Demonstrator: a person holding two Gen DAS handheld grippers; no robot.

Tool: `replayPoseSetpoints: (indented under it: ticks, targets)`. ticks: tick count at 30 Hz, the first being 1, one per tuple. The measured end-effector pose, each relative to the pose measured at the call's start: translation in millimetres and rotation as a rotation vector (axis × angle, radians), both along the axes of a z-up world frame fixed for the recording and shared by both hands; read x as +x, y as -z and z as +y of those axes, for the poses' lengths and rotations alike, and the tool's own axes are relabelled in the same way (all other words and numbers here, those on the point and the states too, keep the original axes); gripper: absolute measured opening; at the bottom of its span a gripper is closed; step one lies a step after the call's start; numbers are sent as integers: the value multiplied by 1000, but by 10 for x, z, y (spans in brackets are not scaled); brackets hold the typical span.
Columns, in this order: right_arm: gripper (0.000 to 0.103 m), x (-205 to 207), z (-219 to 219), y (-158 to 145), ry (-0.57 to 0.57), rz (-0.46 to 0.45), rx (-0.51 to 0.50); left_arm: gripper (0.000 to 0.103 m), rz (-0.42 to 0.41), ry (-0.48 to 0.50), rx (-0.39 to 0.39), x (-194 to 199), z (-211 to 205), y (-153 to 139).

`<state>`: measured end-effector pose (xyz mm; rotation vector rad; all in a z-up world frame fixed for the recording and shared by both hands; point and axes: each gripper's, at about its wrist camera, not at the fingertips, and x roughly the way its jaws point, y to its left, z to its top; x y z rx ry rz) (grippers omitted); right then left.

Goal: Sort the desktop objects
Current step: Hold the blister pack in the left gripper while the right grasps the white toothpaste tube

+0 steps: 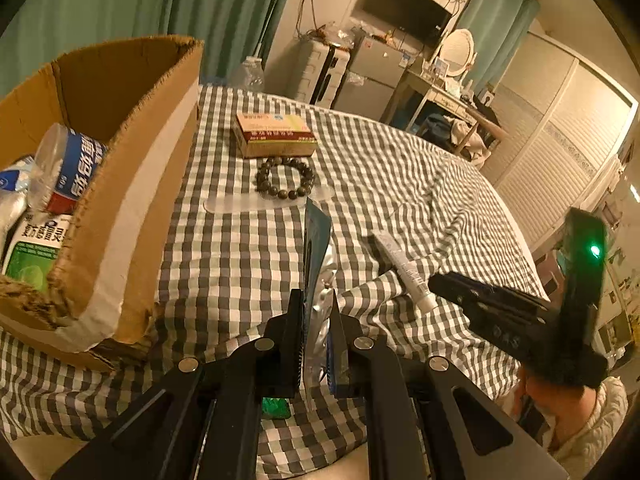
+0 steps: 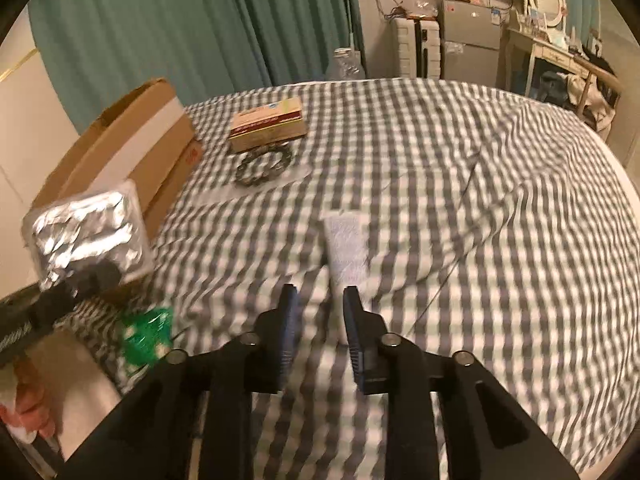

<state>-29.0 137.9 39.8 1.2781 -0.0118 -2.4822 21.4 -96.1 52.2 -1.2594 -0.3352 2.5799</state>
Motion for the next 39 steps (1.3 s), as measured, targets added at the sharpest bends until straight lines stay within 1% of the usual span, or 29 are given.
replayPoseSetpoints:
  ticks: [1,3,5,6,7,9,11,14,16,17,20,22,24,26,27,28,32,35,36,37,38,39]
  targets:
    - [29,-63,11,66,28,-19,4,9,-9,2,2,-3,-2,18]
    - [35,-180,46,252,41,-95,-3,9,-23,3,-1,-4,0,50]
    - [36,-242,52,428,46,-154,6,9,-28,0,0,2,-10,62]
    - [33,-239,40,451,44,-153,18,9,-28,0,1,7,-18,68]
    - [21,-225,21,429,42,-136,44,9,-28,-1,2,11,-32,68]
    - [21,-139,9,283,40,-62,60,9,-31,-4,3,14,-24,45]
    - [20,-21,2,95,39,-4,40,9,-22,2,3,31,10,10]
    - [19,225,-50,-209,27,86,5,9,10,11,-14,62,83,-87]
    - [16,377,-118,-420,5,142,11,9,47,25,-20,107,130,-216]
    - [16,437,-151,-515,-9,161,12,9,62,37,-22,127,158,-284]
    - [16,522,-227,-600,-17,175,8,9,106,46,-17,194,156,-495]
    - [16,532,-234,-546,-12,150,1,9,131,39,-15,249,107,-578]
    - [16,511,-243,-441,3,128,15,9,138,35,-14,305,57,-598]
    - [29,490,-241,-305,19,98,33,9,132,27,-17,328,22,-561]
    - [44,475,-251,-257,21,85,35,9,124,24,-15,331,11,-522]
    - [48,457,-241,-204,19,68,33,9,115,23,-13,326,5,-486]
    - [48,306,-348,50,-5,-11,59,9,84,27,-18,266,45,-329]
    - [48,203,-408,355,-10,-110,89,9,55,35,-19,198,58,-222]
    - [47,192,-404,418,-12,-133,90,9,32,39,-21,158,60,-165]
    - [41,165,-418,506,-8,-162,103,10,11,42,-18,158,51,-109]
    - [35,155,-425,543,-2,-167,126,11,-17,47,-16,124,60,-57]
    - [27,139,-414,544,-2,-155,129,14,-42,53,-19,104,77,-11]
